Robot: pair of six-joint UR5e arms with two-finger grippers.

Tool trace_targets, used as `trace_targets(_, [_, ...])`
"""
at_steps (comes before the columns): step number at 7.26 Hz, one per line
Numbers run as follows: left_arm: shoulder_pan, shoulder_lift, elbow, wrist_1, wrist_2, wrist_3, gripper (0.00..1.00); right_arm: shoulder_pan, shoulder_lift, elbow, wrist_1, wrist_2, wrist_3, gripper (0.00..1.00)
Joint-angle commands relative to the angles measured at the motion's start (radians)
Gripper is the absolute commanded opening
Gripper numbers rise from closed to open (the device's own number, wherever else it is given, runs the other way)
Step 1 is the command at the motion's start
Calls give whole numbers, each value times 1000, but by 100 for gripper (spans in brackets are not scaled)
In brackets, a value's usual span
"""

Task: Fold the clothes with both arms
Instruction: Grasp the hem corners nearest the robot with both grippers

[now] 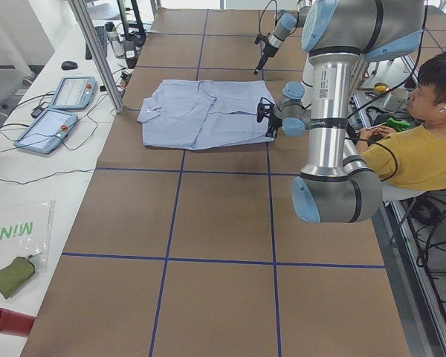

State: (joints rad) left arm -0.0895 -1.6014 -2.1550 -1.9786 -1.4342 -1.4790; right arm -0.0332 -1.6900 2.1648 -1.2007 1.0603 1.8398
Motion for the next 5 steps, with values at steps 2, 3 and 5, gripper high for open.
trace_targets(2, [1, 0, -2, 0, 1, 0, 0, -54, 32, -58, -14, -48, 30, 59])
trace_targets(3, [1, 0, -3, 0, 3, 0, 0, -62, 49, -59, -46, -60, 30, 55])
trace_targets(5, [1, 0, -3, 0, 3, 0, 0, -74, 52, -62, -66, -62, 30, 48])
